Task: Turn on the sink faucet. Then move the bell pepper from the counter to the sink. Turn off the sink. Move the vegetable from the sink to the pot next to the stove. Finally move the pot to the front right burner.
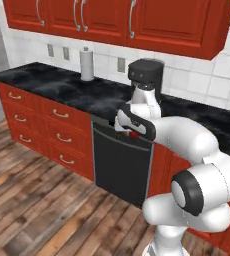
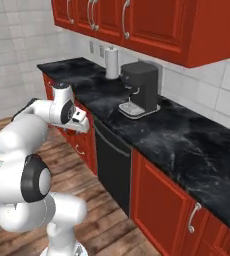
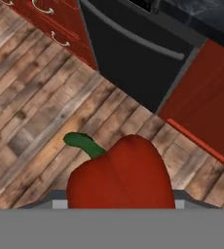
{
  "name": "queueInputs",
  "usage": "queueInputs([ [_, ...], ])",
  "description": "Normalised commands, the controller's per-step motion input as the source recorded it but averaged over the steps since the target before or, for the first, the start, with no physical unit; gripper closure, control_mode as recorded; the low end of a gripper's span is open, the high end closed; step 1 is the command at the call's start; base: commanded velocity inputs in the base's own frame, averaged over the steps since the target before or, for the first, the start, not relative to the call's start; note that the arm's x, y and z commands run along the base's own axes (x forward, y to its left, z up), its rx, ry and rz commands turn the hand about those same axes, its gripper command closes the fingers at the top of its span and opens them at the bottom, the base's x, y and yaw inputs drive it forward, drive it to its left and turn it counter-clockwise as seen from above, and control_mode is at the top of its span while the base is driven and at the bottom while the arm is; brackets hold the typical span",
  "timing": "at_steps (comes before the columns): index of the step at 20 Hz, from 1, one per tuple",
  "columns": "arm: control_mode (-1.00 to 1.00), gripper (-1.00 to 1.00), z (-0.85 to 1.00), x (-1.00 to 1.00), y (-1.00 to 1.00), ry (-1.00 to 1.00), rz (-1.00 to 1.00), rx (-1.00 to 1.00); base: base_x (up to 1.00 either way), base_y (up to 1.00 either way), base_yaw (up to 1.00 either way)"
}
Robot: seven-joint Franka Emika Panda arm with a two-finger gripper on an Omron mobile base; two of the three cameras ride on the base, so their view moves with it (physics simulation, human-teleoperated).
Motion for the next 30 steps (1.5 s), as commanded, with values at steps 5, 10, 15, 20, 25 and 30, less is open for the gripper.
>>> queueInputs([
  [5, 1.00, 1.00, 0.00, 0.00, 0.00, 0.00, 0.00, 0.00, -0.14, -0.49, -0.56],
  [10, 1.00, 1.00, 0.00, 0.00, 0.00, 0.00, 0.00, 0.00, -0.03, -0.64, -0.51],
  [15, 1.00, 1.00, 0.00, 0.00, 0.00, 0.00, 0.00, 0.00, 0.00, -0.70, -0.46],
  [20, 1.00, 1.00, 0.00, 0.00, 0.00, 0.00, 0.00, 0.00, 0.00, -0.71, -0.44],
  [25, 1.00, 1.00, 0.00, 0.00, 0.00, 0.00, 0.00, 0.00, 0.09, -0.72, -0.38],
  [30, 1.00, 1.00, 0.00, 0.00, 0.00, 0.00, 0.00, 0.00, 0.21, -0.74, -0.30],
])
